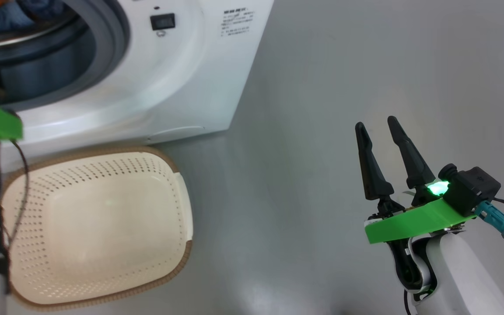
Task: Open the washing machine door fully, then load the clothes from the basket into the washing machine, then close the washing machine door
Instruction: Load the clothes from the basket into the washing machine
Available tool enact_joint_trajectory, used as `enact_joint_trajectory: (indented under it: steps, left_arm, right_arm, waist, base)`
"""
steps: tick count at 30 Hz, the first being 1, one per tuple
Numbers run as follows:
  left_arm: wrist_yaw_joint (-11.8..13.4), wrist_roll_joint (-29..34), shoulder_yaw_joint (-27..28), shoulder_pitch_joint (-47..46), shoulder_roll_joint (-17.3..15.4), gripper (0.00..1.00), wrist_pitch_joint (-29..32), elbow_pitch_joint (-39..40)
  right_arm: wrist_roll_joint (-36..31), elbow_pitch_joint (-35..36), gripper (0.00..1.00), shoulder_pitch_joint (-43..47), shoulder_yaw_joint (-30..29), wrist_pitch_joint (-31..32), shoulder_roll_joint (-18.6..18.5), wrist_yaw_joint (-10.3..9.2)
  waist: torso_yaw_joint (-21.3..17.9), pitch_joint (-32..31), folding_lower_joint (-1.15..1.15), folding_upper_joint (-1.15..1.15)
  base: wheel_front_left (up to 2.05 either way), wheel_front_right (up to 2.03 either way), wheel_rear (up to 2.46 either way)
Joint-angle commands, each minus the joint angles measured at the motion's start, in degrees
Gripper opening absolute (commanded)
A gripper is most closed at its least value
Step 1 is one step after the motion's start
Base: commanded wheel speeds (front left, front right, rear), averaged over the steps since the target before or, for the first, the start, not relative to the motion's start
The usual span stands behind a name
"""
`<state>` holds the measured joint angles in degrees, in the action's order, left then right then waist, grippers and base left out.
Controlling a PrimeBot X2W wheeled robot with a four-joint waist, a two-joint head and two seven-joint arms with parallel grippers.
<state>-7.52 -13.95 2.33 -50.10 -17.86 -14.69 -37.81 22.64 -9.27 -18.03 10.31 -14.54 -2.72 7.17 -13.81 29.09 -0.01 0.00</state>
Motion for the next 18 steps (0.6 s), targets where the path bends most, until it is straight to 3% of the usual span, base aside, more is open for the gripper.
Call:
enact_joint_trajectory:
  steps: [1, 18]
  left_arm:
    - [0.0, 0.2, 1.6, 1.6, -2.1, 1.0, -0.3, 2.1]
    - [0.0, 0.4, 2.7, 20.3, 4.4, 1.0, -0.3, 8.6]
  right_arm:
    - [-1.0, 1.0, 1.0, 1.5, 0.7, -0.5, -0.2, 0.32]
    - [-1.3, -0.6, 1.0, 6.0, -0.7, -0.5, -3.7, 0.32]
  waist:
    - [1.4, -2.0, 0.01, 0.0]
    - [6.6, -12.1, 0.01, 0.0]
  base:
    - [0.0, 0.0, 0.0]
    - [0.0, 0.0, 0.0]
